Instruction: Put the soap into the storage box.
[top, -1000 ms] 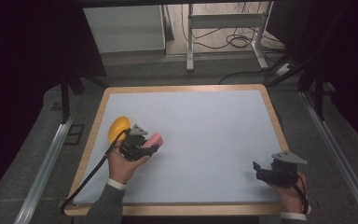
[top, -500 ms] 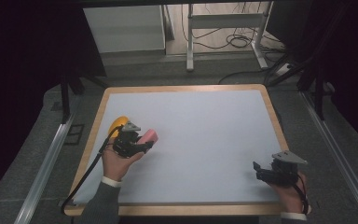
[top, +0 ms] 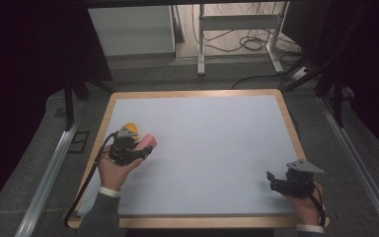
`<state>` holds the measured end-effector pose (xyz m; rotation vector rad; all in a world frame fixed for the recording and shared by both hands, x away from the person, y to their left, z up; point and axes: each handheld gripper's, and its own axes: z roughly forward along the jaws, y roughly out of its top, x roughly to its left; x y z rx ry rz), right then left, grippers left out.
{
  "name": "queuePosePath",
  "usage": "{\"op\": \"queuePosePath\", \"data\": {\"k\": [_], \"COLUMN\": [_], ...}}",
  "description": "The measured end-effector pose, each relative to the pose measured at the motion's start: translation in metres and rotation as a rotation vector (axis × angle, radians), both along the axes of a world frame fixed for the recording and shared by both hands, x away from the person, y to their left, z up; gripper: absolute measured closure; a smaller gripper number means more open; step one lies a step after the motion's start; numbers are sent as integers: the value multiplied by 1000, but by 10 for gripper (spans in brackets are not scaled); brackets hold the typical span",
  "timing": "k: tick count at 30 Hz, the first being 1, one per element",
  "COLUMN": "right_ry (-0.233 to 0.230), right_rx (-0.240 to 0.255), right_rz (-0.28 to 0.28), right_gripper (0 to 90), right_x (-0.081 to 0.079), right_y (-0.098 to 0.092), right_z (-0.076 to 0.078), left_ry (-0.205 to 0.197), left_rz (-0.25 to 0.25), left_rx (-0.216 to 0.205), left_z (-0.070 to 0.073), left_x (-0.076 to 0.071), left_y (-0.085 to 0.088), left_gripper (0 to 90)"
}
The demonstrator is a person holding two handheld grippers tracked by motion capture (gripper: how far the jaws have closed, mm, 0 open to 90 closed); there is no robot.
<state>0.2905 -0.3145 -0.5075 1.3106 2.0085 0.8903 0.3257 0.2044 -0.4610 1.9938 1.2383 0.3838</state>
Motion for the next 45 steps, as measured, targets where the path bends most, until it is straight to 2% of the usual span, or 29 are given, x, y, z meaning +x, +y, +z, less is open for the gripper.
{"op": "queuePosePath", "data": {"k": [11, 28, 45], "right_ry": [-3, 1, -7], "right_rx": [6, 10, 8], "right_rz": [-15, -20, -27], "right_gripper": [105, 105, 105], "right_x": [0, -1, -1], "right_y": [-2, -3, -4], "right_z": [1, 1, 1], "left_ry": [2, -3, 9], "left_rz": [29, 101, 130], "left_rx": [-11, -13, 6], "left_z": [-1, 4, 4], "left_x": [0, 0, 15], "left_y": [15, 46, 52], "left_gripper": [602, 602, 601]}}
